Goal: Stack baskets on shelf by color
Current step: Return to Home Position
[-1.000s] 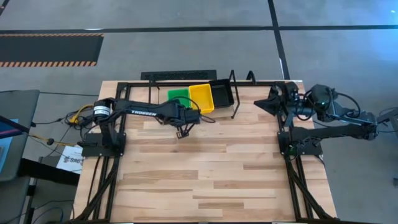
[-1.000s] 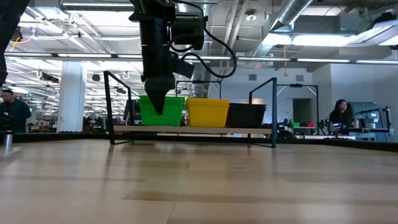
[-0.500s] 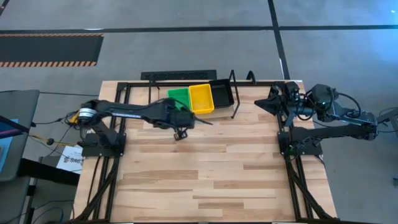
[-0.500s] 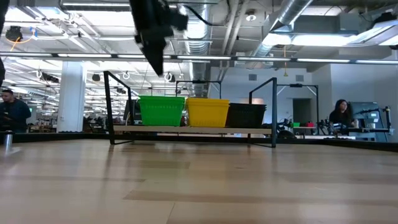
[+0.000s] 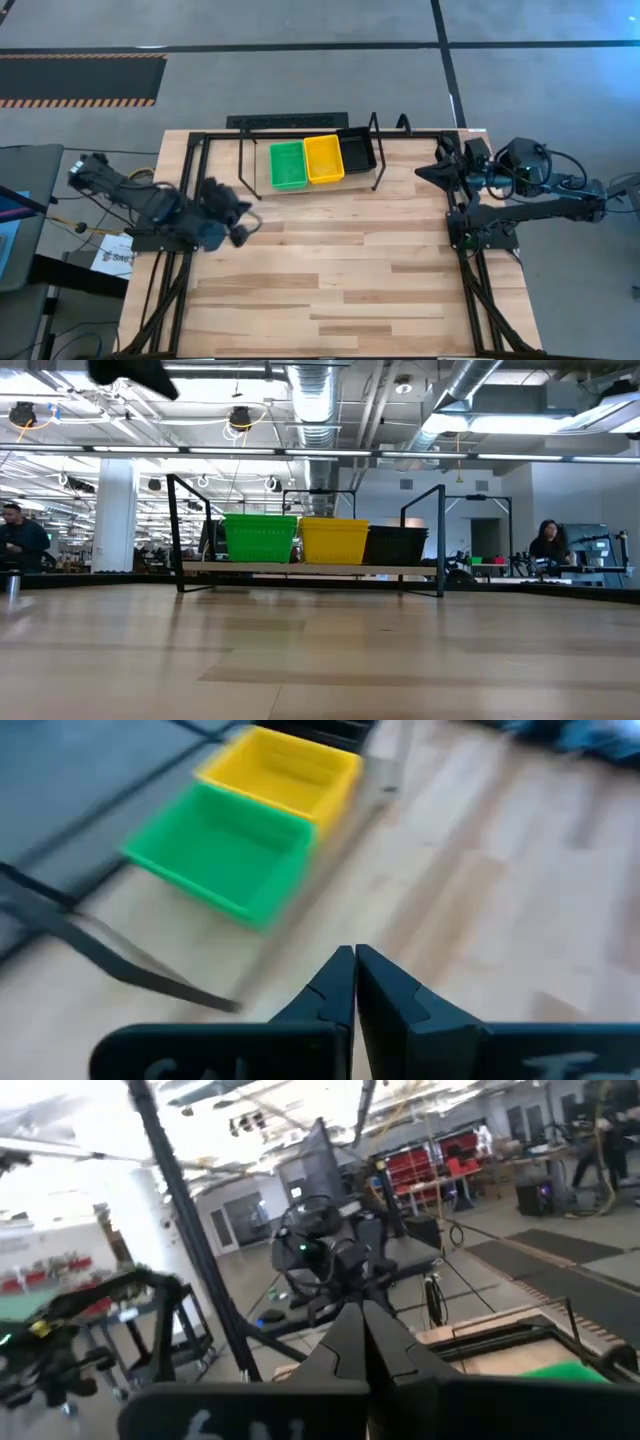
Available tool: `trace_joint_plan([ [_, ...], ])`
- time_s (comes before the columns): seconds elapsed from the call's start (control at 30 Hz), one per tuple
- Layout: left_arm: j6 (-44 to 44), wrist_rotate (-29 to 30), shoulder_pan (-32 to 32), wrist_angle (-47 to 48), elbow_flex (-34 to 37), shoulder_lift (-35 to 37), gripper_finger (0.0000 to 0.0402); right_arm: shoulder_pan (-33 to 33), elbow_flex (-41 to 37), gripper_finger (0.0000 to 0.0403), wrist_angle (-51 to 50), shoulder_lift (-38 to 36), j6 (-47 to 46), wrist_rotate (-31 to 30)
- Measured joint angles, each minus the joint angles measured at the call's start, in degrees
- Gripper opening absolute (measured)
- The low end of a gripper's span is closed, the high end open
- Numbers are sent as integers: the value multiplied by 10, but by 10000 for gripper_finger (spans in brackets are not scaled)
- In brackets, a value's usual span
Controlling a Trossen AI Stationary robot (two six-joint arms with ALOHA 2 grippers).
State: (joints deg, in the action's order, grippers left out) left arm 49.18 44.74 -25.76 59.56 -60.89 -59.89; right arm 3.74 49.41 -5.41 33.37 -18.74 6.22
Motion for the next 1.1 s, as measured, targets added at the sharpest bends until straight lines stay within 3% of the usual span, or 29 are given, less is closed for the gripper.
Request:
trace_joint_plan([
  [0.2, -15, -41, -63, -259, 212, 129, 0, -53, 0, 0, -10, 0, 36, 1],
  [0.33, -86, -134, -64, -430, 316, 184, 0, -102, 0, 0, -7, 10, 38, 0],
  [0.43, -128, -204, -57, -506, 367, 212, 0, -141, 0, 0, 23, 31, 38, -22],
  [0.73, -198, -299, 5, -546, 440, 266, 0, -274, -1, 1, 79, 106, 105, -180],
  [0.83, -227, -336, 52, -553, 446, 279, 0, -319, -1, 0, 77, 94, 134, -242],
  [1.1, -307, -462, 210, -572, 446, 288, 0, -378, -47, 0, 59, 17, 159, -306],
])
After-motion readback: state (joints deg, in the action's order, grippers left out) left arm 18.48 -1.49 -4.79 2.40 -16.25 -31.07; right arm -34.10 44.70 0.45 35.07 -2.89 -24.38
